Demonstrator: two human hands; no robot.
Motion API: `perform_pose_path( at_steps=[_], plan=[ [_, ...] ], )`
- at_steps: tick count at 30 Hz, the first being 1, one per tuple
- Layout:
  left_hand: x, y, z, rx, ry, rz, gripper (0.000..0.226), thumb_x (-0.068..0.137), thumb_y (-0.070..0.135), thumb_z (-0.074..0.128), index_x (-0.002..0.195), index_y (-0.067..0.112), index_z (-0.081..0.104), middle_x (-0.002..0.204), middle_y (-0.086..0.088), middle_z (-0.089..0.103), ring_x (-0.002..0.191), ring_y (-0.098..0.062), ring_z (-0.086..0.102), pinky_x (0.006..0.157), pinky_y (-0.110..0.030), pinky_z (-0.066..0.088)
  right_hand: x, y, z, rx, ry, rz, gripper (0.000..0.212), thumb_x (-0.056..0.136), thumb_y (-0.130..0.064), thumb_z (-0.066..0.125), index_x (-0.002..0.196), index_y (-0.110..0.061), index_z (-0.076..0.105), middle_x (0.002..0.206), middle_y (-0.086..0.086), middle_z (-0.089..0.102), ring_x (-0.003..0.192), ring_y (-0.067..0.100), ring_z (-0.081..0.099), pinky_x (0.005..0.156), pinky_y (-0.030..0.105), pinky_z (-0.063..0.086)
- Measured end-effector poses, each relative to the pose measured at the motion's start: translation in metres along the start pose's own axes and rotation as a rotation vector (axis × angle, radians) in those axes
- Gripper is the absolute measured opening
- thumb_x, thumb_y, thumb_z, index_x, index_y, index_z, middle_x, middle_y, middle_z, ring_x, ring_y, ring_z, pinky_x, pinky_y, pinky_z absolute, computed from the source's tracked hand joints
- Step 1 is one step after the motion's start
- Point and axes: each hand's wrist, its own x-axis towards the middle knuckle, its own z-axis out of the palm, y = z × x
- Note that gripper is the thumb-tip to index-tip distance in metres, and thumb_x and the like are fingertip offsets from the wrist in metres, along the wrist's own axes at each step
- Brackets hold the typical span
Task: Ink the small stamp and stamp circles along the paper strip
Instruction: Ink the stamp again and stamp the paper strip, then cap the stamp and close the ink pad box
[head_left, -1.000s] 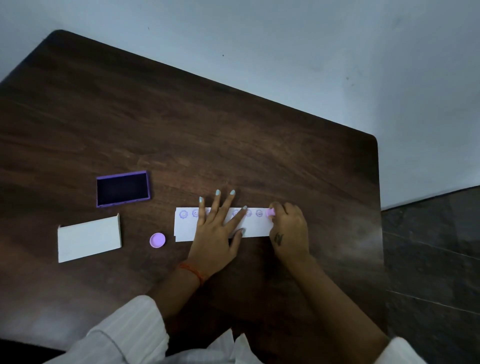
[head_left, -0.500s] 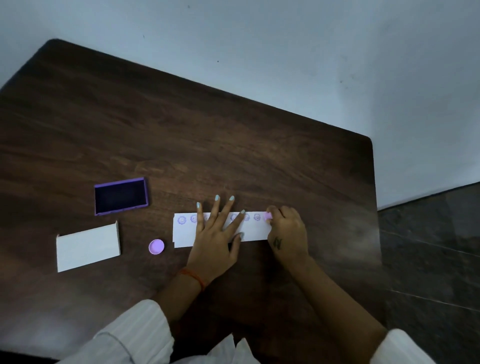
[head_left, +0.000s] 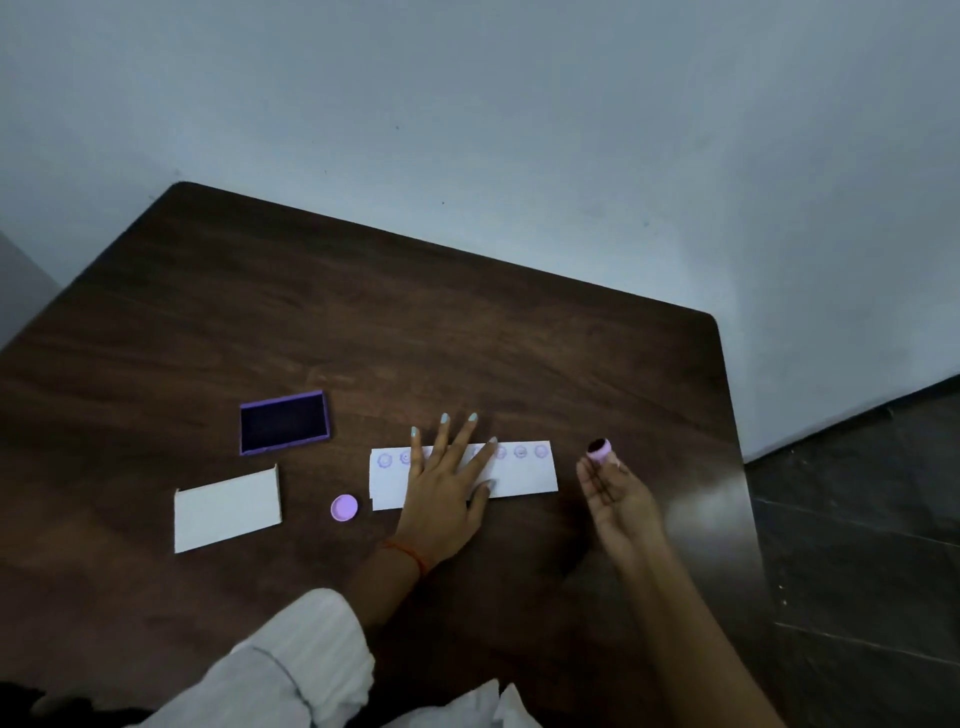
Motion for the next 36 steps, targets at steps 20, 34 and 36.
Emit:
perform_pose_path(
  at_steps=[20,34,36],
  plan=[
    [-0.088,-0.056,-0.046,-0.193,0.180,-0.506,0.059,0.075,0.017,0.075,0.128,0.006,0.051,0.121,-0.021,0.056,0.111,-0.037,0.050,0.097,-0.046,0.041,-0.047,0.055,0.002,0.240,-0.098,0.235,0.014,0.089,0.000,0.051,0.083,0.003,0.064,0.067,0.012,0.075,0.062,0.016,0.073,0.058,0.029,0.062],
    [-0.083,-0.055,-0.079,-0.401,0.193,-0.503,0.027,0.079,0.018,0.070,0.106,0.013,0.063,0.108,-0.006,0.063,0.096,-0.019,0.059,0.084,-0.029,0.049,-0.064,0.072,0.026,0.117,-0.198,0.221,0.012,0.087,0.001,0.054,0.087,0.002,0.066,0.073,0.012,0.075,0.066,0.017,0.073,0.061,0.026,0.062],
    [-0.082,-0.051,-0.088,-0.486,0.206,-0.541,0.028,0.079,0.018,0.071,0.106,0.015,0.063,0.104,-0.003,0.066,0.092,-0.014,0.061,0.080,-0.025,0.047,-0.068,0.077,0.035,0.028,-0.245,0.184,0.014,0.088,0.000,0.053,0.089,-0.001,0.067,0.074,0.009,0.075,0.070,0.017,0.072,0.063,0.025,0.061]
  ],
)
